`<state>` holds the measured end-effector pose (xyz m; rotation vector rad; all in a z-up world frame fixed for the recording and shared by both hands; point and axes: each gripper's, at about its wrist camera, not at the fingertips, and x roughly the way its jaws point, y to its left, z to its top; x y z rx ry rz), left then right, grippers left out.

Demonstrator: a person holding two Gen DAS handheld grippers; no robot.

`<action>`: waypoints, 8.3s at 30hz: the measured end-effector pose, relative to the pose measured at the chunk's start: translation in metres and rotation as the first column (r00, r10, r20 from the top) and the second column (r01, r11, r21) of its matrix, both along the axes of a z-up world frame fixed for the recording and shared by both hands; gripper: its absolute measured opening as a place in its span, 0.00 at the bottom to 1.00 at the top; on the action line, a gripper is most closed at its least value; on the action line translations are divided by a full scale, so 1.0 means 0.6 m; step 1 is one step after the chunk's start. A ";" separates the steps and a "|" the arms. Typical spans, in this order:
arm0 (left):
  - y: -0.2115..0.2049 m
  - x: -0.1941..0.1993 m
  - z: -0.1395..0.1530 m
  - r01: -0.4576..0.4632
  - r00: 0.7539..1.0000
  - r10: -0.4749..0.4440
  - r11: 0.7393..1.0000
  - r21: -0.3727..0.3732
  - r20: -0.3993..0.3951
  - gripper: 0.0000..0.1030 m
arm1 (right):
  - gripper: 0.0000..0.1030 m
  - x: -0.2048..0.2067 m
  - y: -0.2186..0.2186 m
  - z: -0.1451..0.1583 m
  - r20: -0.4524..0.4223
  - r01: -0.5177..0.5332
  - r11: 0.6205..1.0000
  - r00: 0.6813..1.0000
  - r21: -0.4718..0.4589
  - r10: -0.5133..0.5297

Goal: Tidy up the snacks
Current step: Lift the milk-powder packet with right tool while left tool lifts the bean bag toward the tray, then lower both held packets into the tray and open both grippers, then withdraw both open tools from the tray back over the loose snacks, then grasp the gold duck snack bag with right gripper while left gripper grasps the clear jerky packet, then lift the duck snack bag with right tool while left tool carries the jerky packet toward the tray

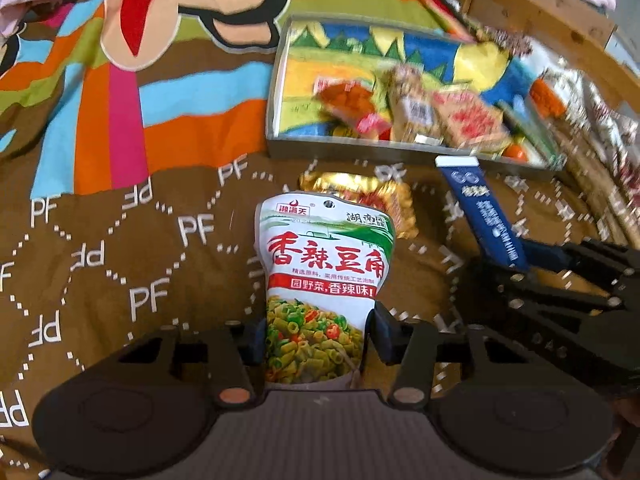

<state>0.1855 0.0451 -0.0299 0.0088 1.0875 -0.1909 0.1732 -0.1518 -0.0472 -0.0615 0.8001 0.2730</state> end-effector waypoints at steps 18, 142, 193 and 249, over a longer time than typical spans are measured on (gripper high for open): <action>0.020 0.029 0.071 -0.108 0.973 0.146 0.973 -0.205 0.181 0.52 | 0.38 0.009 -0.010 0.075 0.148 0.042 0.998 0.988 0.041 -0.047; 0.006 -0.128 0.017 -0.217 0.967 0.203 0.973 0.077 0.153 0.99 | 0.99 -0.104 -0.093 0.052 0.017 0.102 0.995 0.995 0.019 -0.102; 0.011 0.029 -0.065 0.189 0.978 -0.177 0.976 0.113 -0.109 0.99 | 0.97 0.129 0.043 -0.069 -0.044 -0.663 0.729 0.744 -0.170 0.667; 0.057 0.038 -0.053 0.007 0.995 -0.016 0.996 -0.084 -0.103 0.49 | 0.77 0.029 0.058 -0.063 -0.148 -0.460 0.886 0.881 -0.050 0.449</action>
